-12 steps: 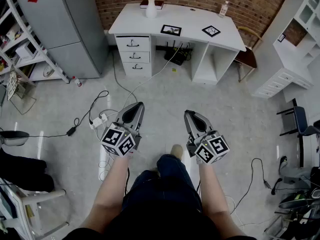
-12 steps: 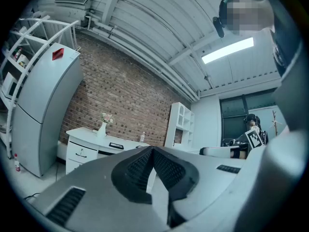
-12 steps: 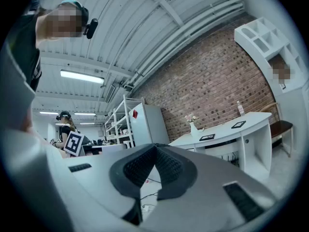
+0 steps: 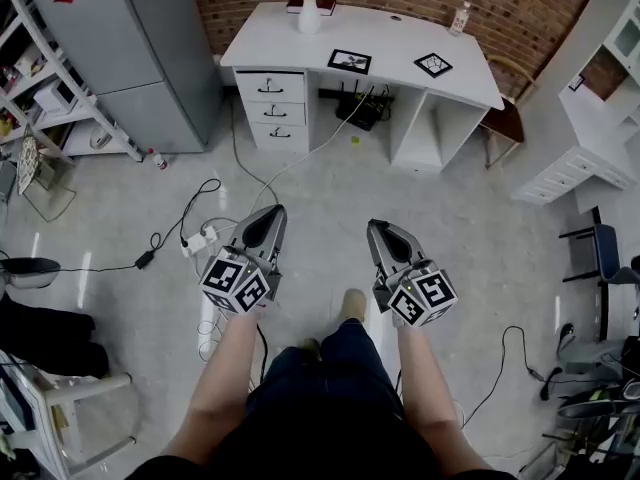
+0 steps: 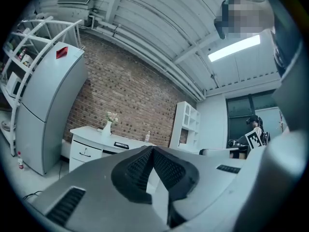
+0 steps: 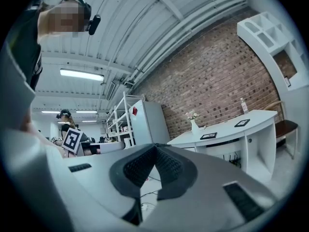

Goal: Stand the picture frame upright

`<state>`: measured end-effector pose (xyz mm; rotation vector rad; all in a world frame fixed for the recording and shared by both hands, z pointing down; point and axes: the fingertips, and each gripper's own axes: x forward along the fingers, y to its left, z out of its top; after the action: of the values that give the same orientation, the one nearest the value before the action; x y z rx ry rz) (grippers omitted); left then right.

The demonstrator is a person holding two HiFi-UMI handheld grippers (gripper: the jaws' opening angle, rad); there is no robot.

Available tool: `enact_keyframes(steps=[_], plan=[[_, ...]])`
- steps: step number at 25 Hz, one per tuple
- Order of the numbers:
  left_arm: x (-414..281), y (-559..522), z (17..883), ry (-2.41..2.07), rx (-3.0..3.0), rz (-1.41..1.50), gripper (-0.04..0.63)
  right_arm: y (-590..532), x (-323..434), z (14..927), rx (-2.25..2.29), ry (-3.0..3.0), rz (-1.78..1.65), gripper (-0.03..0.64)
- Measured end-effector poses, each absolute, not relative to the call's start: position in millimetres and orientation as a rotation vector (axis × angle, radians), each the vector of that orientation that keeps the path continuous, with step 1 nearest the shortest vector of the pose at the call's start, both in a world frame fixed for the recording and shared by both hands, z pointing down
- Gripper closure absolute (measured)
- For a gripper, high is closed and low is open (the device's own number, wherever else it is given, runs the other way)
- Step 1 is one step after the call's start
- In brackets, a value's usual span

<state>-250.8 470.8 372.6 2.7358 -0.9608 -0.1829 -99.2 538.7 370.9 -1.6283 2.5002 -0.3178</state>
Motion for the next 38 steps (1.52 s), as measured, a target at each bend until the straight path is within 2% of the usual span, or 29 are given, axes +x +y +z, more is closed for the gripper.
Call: enact_keyframes(steps=[7,24,38], plan=[[-233.3,439.0,374.6,-1.005,2.711,-0.162,0.595,501.7,-79.7,372.4,-1.597,2.526,-0.333,0.614],[-151.4,353.4,371.0,-1.144,2.655,-0.153,0.595,401.3,20.4,371.2,-1.490,2.550,-0.385,0.613],[-117.3,326.7,381.4,-1.240,2.609,-0.159,0.595,363.8,64.8,380.9,-1.424,2.598,-0.414,0.612]])
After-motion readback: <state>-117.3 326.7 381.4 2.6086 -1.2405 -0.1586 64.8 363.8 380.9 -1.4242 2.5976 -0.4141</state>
